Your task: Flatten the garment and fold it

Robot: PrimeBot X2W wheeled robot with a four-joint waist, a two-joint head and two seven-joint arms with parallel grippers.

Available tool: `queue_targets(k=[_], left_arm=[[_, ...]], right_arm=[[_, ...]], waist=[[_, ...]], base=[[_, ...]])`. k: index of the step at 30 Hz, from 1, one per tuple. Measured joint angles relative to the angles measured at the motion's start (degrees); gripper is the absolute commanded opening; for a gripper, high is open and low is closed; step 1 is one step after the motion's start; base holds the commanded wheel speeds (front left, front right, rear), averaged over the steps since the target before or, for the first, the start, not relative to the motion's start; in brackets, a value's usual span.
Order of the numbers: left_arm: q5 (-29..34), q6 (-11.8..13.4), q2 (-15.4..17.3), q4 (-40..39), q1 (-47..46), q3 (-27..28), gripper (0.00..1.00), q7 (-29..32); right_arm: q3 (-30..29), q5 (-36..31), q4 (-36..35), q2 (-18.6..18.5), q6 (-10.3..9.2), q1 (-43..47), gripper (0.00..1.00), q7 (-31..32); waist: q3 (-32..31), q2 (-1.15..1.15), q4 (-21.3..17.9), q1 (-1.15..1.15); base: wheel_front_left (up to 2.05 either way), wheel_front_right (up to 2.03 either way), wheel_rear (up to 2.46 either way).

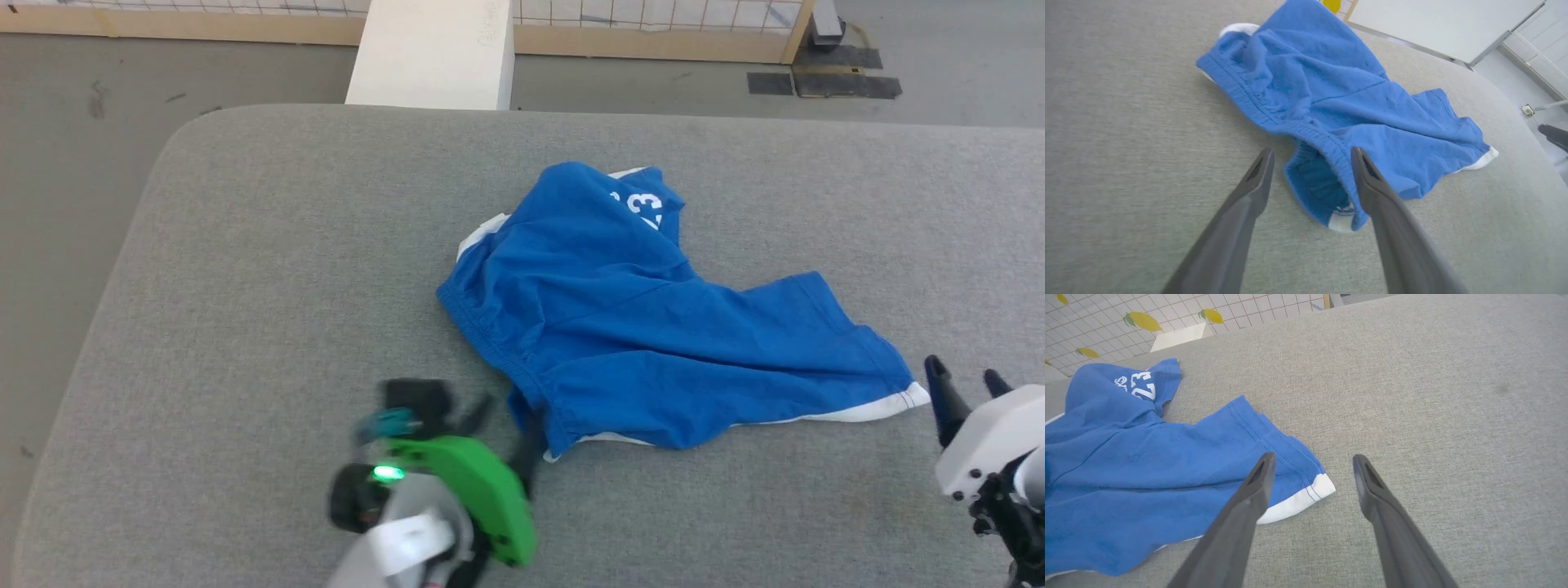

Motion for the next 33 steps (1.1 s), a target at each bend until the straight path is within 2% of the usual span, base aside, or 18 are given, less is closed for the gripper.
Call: queue_targets(k=[3, 5, 12, 17, 18, 19, 20, 21, 28, 33], left_arm=[[-0.3, 2.0, -0.2, -0.4, -1.2, -4.2, 1.00, 8.3], [0.0, 2.9, -0.2, -0.1, -2.0, -5.4, 1.00, 11.2], [0.1, 7.0, -0.2, 5.2, -5.2, -4.4, 1.00, 11.1], [0.5, 7.1, 0.0, 9.7, -6.8, -6.2, 1.00, 14.5], [0.5, 6.8, 0.0, 10.0, -7.1, -6.5, 0.89, 15.2], [0.4, 6.6, 0.0, 10.2, -7.4, -6.8, 0.53, 15.7], [0.4, 6.3, 0.0, 10.3, -7.5, -7.0, 0.09, 16.1], [0.2, 5.9, 0.1, 10.4, -7.7, -7.2, 0.00, 16.2], [-3.2, 4.8, 0.0, 10.0, -7.5, -7.0, 0.00, 13.9], [-4.5, 4.6, 0.0, 6.5, -6.3, -5.9, 0.00, 11.4]], right_arm=[[1.0, 0.2, 0.6, 0.0, 0.00, 0.0, 1.00, -0.3], [1.3, 0.3, 1.0, 0.0, 0.00, 0.0, 1.00, -0.5], [1.9, 0.4, 1.7, 0.0, 0.00, 0.0, 1.00, -1.3], [2.4, 0.8, 2.0, 0.0, 0.00, 0.0, 1.00, -1.8], [2.5, 0.8, 2.0, 0.0, 0.00, 0.0, 1.00, -1.9], [2.5, 0.8, 2.0, 0.0, 0.00, 0.0, 1.00, -2.0], [2.5, 0.8, 2.1, 0.0, 0.00, -0.1, 1.00, -2.0], [2.6, 0.8, 2.2, 0.0, 0.00, -0.1, 1.00, -2.1], [3.4, -2.4, 2.6, 0.0, 0.00, -2.0, 1.00, -2.0], [6.5, -9.1, 5.7, -1.7, 0.00, -6.4, 1.00, 3.4]], waist=[[0.3, 0.00, -0.5, 0.00], [0.7, 0.00, -0.9, 0.00], [2.3, 0.00, -2.2, 0.00], [3.3, 0.00, -2.7, 0.00], [3.5, 0.00, -2.7, 0.00], [3.7, 0.00, -2.8, 0.00], [3.9, 0.00, -2.8, 0.00], [4.0, 0.00, -2.8, 0.00], [4.8, 0.00, -2.7, 0.00], [5.6, 0.00, -2.7, 0.00]], base=[[0.00, 0.00, 0.00], [0.00, 0.00, 0.00], [0.00, 0.00, 0.00], [0.00, 0.00, 0.00], [0.00, 0.00, 0.00], [0.00, 0.00, 0.00], [0.00, 0.00, 0.00], [0.00, 0.00, 0.00], [0.00, 0.00, 0.00], [0.00, 0.00, 0.00]])
